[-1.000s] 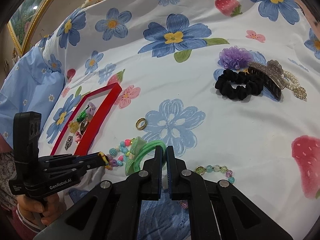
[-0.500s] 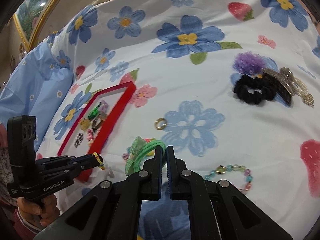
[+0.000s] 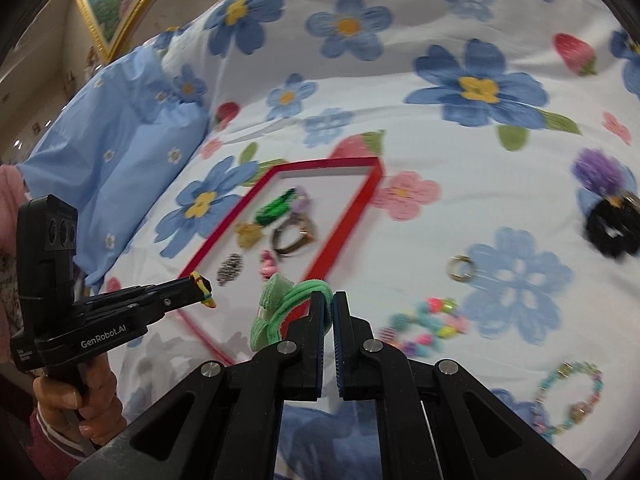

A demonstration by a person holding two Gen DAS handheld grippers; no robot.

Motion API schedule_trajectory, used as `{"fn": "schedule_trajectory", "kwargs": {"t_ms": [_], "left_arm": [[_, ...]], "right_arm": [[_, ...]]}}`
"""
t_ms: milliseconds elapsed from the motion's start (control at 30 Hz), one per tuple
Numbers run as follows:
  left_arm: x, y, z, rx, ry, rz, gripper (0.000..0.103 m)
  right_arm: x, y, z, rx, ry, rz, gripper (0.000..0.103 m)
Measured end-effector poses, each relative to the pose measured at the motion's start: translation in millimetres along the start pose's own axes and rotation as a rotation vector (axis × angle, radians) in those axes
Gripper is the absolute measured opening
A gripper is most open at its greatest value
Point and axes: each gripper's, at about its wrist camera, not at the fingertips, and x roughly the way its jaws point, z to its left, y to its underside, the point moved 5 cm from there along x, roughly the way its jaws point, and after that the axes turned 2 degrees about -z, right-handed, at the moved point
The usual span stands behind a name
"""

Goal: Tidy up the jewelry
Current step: 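Carry the green bow hair tie and ring hair tie over the red box, then lower both hair ties into the red box and open both tools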

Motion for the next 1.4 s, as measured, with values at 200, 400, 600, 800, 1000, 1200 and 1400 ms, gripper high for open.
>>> {"fn": "schedule_trajectory", "kwargs": {"t_ms": [200, 400, 600, 800, 1000, 1200, 1400], "left_arm": [[-14, 0, 36, -0.056, -0.043, -0.022, 0.003], [-15, 2, 64, -0.100, -0.068, -0.017, 0.003], [-3, 6, 80, -0.117, -0.083, 0.013, 0.003], [15, 6, 90, -0.119, -0.090, 0.059, 0.003], [32, 11, 98, -0.117, -0.110, 0.110, 0.003], [43, 16, 105, -0.123, -0.127, 0.146, 0.003], [48, 20, 110, -0.139, -0.133, 0.167, 0.004]], "right_arm": [[17, -7, 31, -0.043, -0.041, 0.015, 0.004], [39, -7, 54, -0.090, -0.060, 0.056, 0.004], [63, -1, 64, -0.120, -0.058, 0.109, 0.004], [86, 3, 66, -0.154, -0.036, 0.175, 0.004], [107, 11, 67, -0.200, -0.002, 0.252, 0.005], [119, 16, 68, -0.223, 0.011, 0.303, 0.007], [121, 16, 69, -0.227, 0.009, 0.311, 0.009]]}}
